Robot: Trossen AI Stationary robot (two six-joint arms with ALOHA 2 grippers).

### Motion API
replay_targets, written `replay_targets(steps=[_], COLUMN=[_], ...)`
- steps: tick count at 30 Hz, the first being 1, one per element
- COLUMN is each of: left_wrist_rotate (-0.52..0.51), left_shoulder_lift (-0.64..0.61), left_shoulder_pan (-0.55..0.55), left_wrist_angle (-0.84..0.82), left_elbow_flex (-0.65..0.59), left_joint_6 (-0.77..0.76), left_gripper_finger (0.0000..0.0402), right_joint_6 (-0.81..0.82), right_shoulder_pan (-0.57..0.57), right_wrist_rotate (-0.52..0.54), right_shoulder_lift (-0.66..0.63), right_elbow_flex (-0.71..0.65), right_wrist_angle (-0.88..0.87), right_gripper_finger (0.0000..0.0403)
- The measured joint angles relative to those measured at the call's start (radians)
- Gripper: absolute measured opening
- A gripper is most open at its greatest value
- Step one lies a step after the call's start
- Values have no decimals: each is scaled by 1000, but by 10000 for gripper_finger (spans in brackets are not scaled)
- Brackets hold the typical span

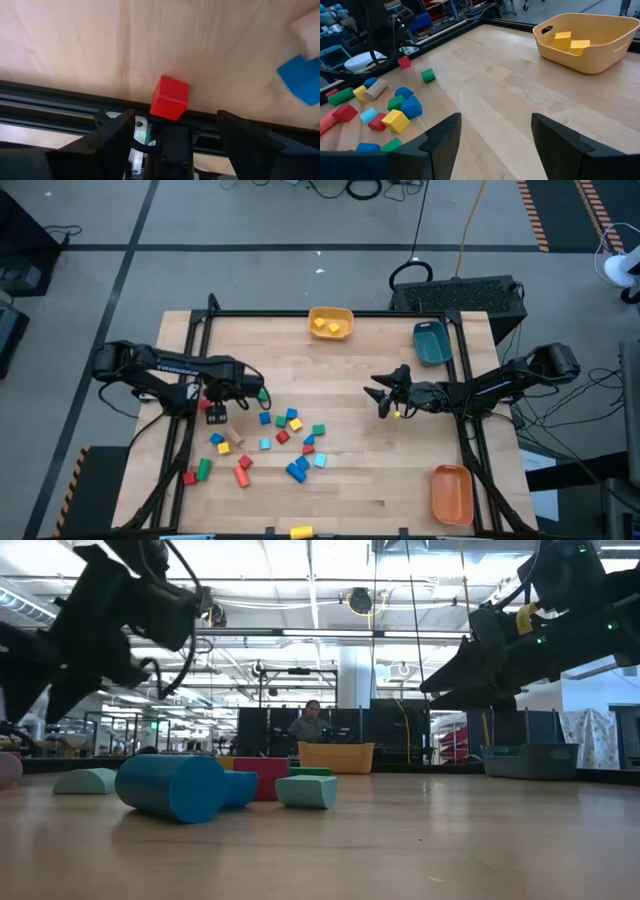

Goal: Sort blocks by size
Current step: Put the red square block into the yellow bin

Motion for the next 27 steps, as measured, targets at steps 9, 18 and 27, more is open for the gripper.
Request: replay_targets(steps=[9, 18, 27], left_wrist_rotate=[-22, -21, -52], left_shoulder_lift=[1, 88, 224], left_shoulder_pan=[-33, -85, -101], left_wrist_angle=[8, 57, 53], left_elbow_flex=[-11, -34, -61], left_joint_6=[-8, -103, -103], left_gripper_finger=[281, 281, 281], right_joint_6=[-3, -20, -26], right_shoulder_pan=[0, 23, 31], right_wrist_rotate=[0, 11, 29], right_shoulder_lift=[0, 0, 0], right_elbow_flex=[0, 0, 0], right_wrist_angle=[-2, -18, -19], right_gripper_finger=[228, 228, 228])
